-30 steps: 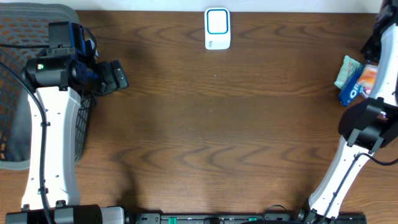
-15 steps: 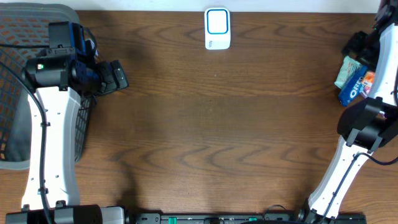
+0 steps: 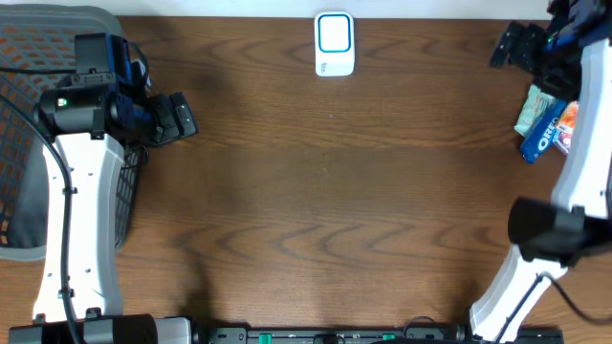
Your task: Scan the item barcode
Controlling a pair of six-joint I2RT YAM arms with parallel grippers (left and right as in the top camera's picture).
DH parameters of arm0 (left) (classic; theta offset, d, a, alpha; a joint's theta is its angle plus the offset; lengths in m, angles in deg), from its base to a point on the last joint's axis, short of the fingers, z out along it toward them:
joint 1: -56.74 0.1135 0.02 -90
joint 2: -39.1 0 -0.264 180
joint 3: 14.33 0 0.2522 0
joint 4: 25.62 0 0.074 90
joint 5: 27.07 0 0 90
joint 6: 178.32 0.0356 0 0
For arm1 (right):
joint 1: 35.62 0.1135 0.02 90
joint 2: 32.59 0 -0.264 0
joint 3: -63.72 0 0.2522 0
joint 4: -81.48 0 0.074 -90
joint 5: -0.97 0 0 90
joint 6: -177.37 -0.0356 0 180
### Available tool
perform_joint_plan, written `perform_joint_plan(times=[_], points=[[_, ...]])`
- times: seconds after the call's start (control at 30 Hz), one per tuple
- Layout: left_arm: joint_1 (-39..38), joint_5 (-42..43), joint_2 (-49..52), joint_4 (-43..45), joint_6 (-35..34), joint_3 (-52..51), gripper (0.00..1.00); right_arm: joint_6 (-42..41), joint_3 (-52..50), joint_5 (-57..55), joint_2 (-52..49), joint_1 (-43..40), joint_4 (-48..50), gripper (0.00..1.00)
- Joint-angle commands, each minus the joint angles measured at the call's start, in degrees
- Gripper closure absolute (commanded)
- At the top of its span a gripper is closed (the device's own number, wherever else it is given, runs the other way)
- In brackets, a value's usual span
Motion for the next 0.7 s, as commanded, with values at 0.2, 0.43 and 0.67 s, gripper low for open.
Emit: perform_joint_plan(times=[0.2, 0.43, 0.67], points=[[0.15, -0.52, -0.02, -0.15, 0.31, 0.07, 0.02, 2.58, -15.15, -3.37, 17.75, 5.16, 0.98, 0.01], [0.15, -0.52, -0.02, -0.15, 0.31, 0.07, 0.02, 2.36, -36.39, -3.04, 31.39, 7.69, 10.54, 0.01], [0.15, -0.52, -0.02, -0.15, 0.31, 0.09, 0.02, 1.86, -66.45, -2.12, 52.37, 10.03, 27.98, 0.01]])
